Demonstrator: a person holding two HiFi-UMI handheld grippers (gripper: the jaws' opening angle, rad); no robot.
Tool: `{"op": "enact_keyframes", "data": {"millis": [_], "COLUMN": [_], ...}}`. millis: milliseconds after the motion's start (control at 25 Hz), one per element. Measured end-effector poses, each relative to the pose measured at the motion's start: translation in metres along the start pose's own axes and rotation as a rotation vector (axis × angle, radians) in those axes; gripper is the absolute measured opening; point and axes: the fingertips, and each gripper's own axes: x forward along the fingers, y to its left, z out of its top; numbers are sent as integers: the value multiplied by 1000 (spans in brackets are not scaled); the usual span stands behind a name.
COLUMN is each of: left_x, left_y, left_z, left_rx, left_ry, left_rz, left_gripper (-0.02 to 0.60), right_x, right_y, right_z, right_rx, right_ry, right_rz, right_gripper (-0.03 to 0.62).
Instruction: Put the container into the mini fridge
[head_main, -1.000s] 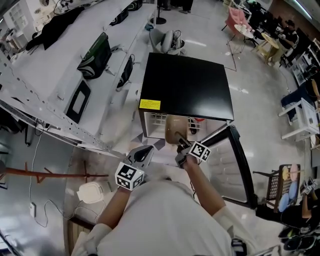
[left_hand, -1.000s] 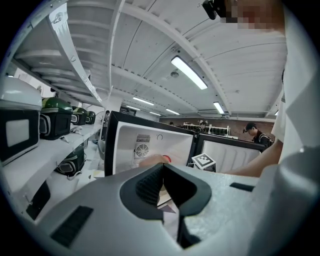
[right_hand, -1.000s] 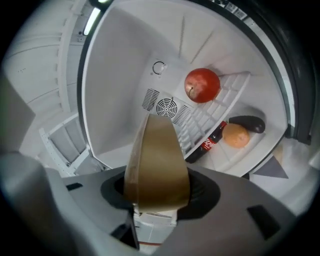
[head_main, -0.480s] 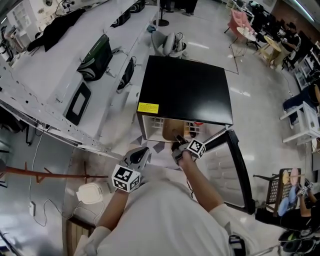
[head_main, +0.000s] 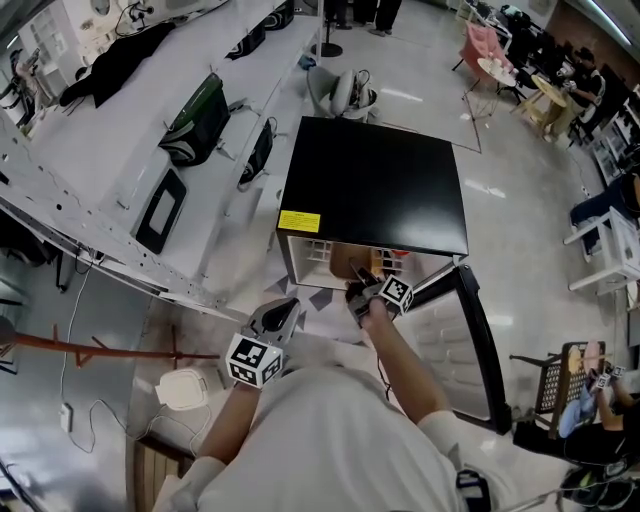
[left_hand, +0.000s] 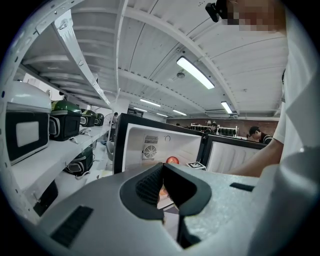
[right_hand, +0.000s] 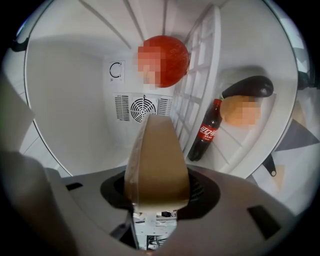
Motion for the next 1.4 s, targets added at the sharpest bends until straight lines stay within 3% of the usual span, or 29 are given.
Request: {"op": "enact_keyframes", "data": {"millis": [320, 480, 640, 1240, 1400], "left_x": [-2, -2, -3, -9, -9], "left_y": [-1, -6, -7, -17, -20], "left_z": [-2, 0, -1, -7, -10], "left_rx": [-5, -2, 0, 3, 1], "left_ry": [1, -1, 6, 23, 23], "left_rz": [-3, -15, -21, -61, -73], "left_gripper": [5, 5, 5, 5, 5], "right_x": [0, -1, -3, -29, -39], "right_y": [-11, -17, -18, 1, 4], "right_z": [-3, -7, -7, -13, -25], "right_rx": [89, 47, 39, -52, -176], "right_ry": [8, 38, 27, -34, -7], "right_rz": [-9, -81, -73, -19, -50], "right_gripper": [229, 321, 371, 430, 437]}}
